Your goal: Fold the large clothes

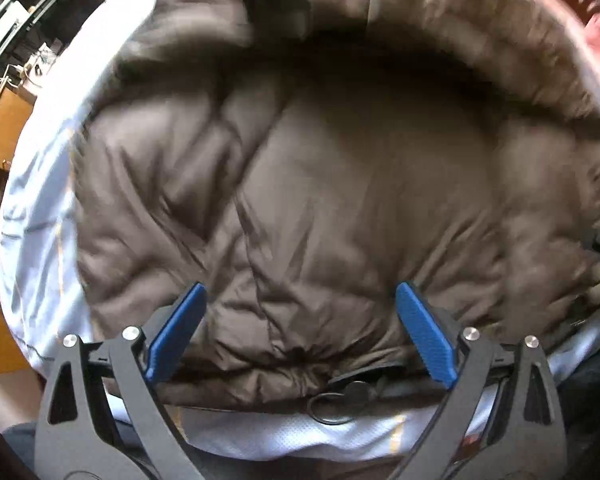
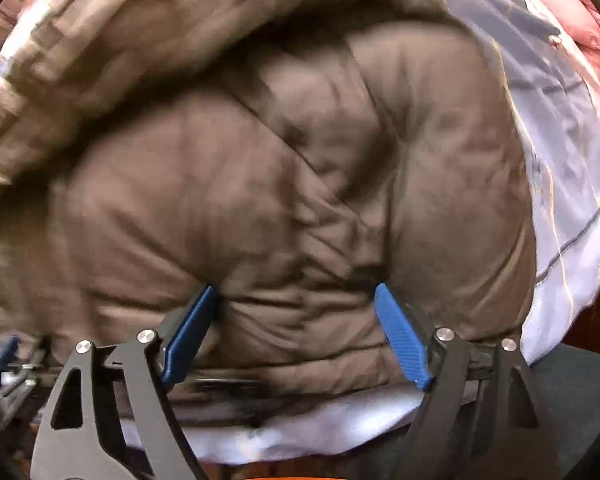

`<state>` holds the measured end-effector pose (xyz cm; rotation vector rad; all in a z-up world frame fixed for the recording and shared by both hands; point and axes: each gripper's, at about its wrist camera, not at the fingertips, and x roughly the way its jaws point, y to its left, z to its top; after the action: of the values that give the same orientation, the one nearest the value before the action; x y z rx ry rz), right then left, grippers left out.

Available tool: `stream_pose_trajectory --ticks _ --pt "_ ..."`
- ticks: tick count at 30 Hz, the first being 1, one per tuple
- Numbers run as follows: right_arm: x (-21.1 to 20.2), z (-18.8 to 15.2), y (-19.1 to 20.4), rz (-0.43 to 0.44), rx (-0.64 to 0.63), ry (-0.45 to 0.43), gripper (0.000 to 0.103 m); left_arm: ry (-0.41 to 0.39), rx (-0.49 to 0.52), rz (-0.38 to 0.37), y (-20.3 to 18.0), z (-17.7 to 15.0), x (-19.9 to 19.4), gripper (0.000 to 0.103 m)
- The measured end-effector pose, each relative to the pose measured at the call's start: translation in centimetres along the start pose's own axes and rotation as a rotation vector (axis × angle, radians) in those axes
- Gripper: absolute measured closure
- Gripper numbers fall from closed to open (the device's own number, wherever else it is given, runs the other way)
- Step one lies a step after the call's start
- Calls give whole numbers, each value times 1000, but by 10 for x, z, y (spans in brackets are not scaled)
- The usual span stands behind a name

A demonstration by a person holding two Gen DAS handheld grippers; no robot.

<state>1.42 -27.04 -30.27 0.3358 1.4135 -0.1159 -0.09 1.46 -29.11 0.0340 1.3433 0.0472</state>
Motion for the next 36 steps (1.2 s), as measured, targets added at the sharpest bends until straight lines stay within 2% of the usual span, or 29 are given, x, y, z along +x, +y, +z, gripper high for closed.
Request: stream_pose_trajectory --ticks 3,4,6,7,9,11,12,14,16,18,21,22,23,24,25,26,28,30,32,34,36 --pt "-52 37 17 117 -26 -107 18 -104 -3 -85 7 36 -52 5" --pt "-66 57 27 143 -38 -127 13 -130 -18 -101 10 52 -68 2" --pt "-84 101 55 167 -64 -161 12 -175 -16 -141 16 91 -95 2" --pt "-89 120 70 187 -79 -177 11 -190 -15 -145 19 111 -103 2" --pt "-97 177 102 197 -121 -224 1 -217 -12 -156 25 145 -100 2" --pt "-96 241 138 170 -131 -268 1 -233 -46 -177 30 174 -83 2" --pt "-90 282 157 140 -134 -276 1 -234 -71 -199 32 176 -72 2" --pt "-74 338 181 102 -112 -281 1 -209 -113 -238 39 186 -42 2" --pt "-49 385 198 0 -87 -290 1 -155 -84 -228 39 197 -25 2" --pt "-26 421 211 -94 -102 -280 1 -136 -45 -183 41 196 -6 2" --pt "20 462 231 -359 -182 -276 1 -135 3 -128 48 194 9 2" --pt "26 465 227 -368 -192 -291 9 -145 10 -117 52 193 9 2" --pt "29 464 222 -347 -190 -309 54 -155 14 -93 57 193 13 2" --pt "32 464 217 -320 -172 -307 82 -154 16 -81 60 193 14 2" --pt "33 462 209 -262 -145 -298 92 -145 16 -78 63 194 19 2" --pt "30 458 203 -198 -145 -309 95 -136 10 -86 66 196 23 2" --pt "18 450 197 -161 -163 -365 96 -129 -8 -95 70 200 25 2" --pt "-11 430 186 -84 -162 -439 96 -141 -13 -86 73 202 22 2" --pt "-56 395 170 39 -187 -520 97 -162 -16 -67 75 202 13 2" --pt "-85 362 160 75 -235 -533 97 -174 -34 -60 80 200 5 2" --pt "-105 326 145 99 -266 -504 97 -187 -69 -73 87 196 -5 2"
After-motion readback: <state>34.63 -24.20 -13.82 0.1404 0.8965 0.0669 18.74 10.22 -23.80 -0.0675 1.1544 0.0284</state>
